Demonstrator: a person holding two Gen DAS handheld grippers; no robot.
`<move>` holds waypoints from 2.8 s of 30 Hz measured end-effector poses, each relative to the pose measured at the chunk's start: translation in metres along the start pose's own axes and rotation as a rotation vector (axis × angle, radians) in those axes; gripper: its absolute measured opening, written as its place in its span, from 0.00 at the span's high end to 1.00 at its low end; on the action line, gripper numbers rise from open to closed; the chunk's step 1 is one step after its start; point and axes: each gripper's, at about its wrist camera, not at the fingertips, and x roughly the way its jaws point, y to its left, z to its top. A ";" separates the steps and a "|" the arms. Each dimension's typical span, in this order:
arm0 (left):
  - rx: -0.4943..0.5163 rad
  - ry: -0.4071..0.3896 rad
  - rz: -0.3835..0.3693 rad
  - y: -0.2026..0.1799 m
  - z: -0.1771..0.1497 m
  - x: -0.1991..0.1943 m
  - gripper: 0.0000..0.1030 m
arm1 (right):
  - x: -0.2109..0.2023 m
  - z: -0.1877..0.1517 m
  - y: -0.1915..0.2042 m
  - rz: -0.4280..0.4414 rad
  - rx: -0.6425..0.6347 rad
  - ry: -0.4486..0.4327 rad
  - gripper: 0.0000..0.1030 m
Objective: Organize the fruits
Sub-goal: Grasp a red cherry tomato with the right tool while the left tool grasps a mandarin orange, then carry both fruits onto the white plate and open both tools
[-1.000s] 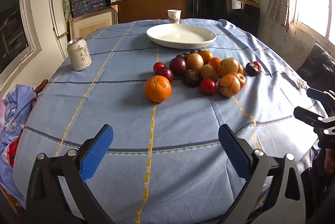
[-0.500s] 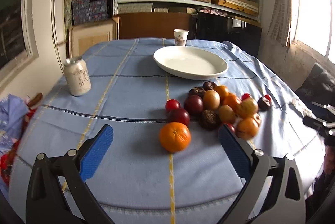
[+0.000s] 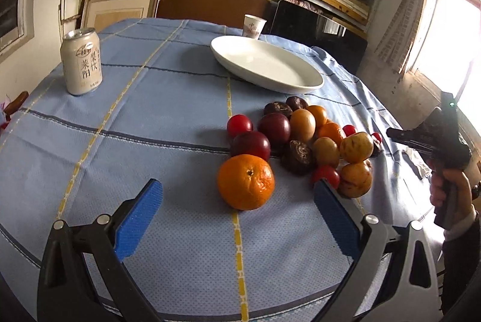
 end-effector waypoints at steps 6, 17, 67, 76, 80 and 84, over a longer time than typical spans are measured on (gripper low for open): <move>0.004 0.012 0.001 -0.001 0.000 0.002 0.04 | 0.023 0.003 -0.004 0.035 0.041 0.053 0.71; 0.016 0.028 0.027 -0.004 0.000 0.006 0.04 | 0.032 0.007 0.000 0.048 0.032 0.044 0.76; 0.163 0.136 -0.078 -0.037 0.139 0.063 0.54 | -0.007 0.052 0.105 0.511 -0.281 -0.102 0.75; 0.081 0.274 -0.060 -0.047 0.199 0.182 0.54 | 0.105 0.111 0.106 0.383 -0.128 0.020 0.75; 0.078 0.298 -0.024 -0.045 0.201 0.197 0.49 | 0.128 0.115 0.110 0.359 -0.113 0.062 0.64; 0.092 0.211 -0.018 -0.045 0.206 0.168 0.30 | 0.114 0.118 0.111 0.359 -0.121 0.013 0.57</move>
